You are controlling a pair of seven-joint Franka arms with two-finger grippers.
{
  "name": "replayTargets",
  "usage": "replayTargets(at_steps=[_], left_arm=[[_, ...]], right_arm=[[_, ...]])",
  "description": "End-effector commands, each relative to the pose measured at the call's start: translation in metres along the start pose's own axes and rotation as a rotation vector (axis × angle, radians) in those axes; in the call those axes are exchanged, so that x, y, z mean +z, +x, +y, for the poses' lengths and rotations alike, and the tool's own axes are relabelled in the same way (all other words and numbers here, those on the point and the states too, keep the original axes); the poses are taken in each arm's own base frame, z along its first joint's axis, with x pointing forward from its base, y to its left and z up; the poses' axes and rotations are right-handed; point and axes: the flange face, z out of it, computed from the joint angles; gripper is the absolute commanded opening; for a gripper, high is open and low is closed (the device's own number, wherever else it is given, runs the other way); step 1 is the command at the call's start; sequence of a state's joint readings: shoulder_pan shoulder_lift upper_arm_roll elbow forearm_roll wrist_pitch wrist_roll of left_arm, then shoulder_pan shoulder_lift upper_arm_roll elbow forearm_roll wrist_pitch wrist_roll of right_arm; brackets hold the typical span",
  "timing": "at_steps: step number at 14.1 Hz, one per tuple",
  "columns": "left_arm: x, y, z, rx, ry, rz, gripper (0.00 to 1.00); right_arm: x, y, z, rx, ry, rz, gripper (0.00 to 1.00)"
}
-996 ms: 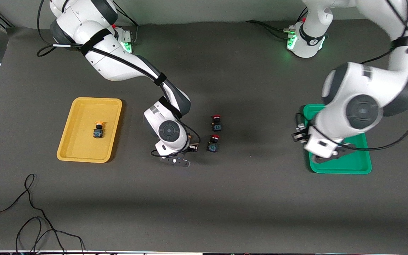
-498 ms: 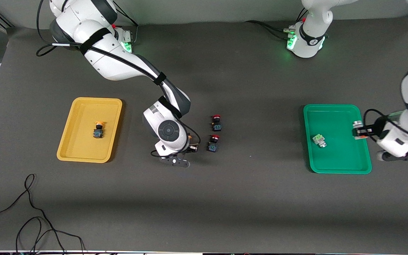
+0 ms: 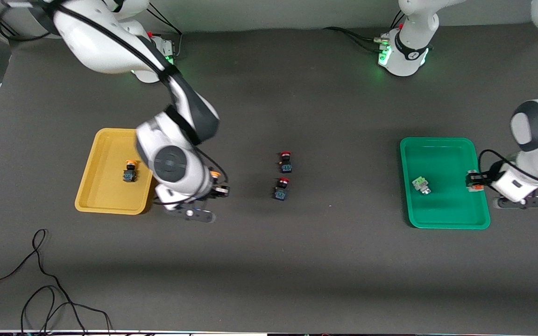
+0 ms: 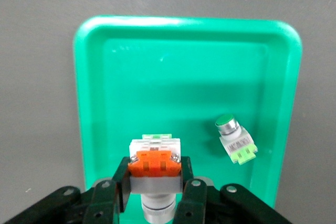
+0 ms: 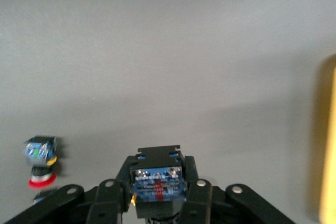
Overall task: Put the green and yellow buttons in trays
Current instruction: 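Carry the orange button to the green tray while the right gripper carries its button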
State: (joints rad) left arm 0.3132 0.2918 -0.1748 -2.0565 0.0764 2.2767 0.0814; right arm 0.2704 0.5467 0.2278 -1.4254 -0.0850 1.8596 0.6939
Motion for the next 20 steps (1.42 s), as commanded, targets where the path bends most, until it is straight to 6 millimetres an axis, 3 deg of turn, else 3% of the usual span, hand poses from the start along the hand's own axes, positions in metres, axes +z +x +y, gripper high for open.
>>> replayTargets(at_steps=[1,3,5,6,7,8,9,11,15,18,20], left_arm=[[0.046,-0.028,0.000,0.016,0.010,0.052,0.06],[0.061,-0.028,-0.004,0.010,0.005,0.045,0.06],[0.067,-0.027,-0.004,0.010,0.001,0.038,0.12],[0.069,-0.025,-0.004,0.010,-0.001,0.034,0.24],[0.068,-0.021,-0.004,0.013,-0.001,0.032,0.67],[0.065,-0.017,-0.005,0.010,-0.001,0.034,0.93],[0.063,-0.015,-0.006,0.005,0.000,0.038,0.99],[0.043,-0.006,-0.010,0.005,0.005,0.033,0.99],[-0.047,0.022,-0.017,-0.001,0.011,-0.096,1.00],[-0.125,0.020,-0.013,-0.012,0.015,-0.118,1.00],[-0.177,0.007,-0.008,-0.013,0.023,-0.121,1.00]], right_arm=[[-0.049,-0.010,0.065,-0.058,0.016,0.000,0.00],[-0.071,-0.009,0.112,-0.126,0.018,-0.001,0.00],[-0.080,-0.005,0.161,-0.189,0.012,0.002,0.00],[-0.081,0.000,0.186,-0.200,0.010,0.001,0.00],[-0.083,0.003,0.214,-0.216,0.010,0.000,0.00],[-0.078,0.006,0.237,-0.235,0.010,-0.011,0.00],[-0.073,0.008,0.257,-0.260,0.009,-0.014,0.00],[-0.064,0.018,0.293,-0.270,0.006,-0.007,0.00],[-0.002,0.022,0.366,-0.329,0.000,0.033,0.00],[0.050,0.009,0.381,-0.285,0.034,0.052,0.00],[0.098,-0.007,0.381,-0.255,0.057,0.081,0.00]])
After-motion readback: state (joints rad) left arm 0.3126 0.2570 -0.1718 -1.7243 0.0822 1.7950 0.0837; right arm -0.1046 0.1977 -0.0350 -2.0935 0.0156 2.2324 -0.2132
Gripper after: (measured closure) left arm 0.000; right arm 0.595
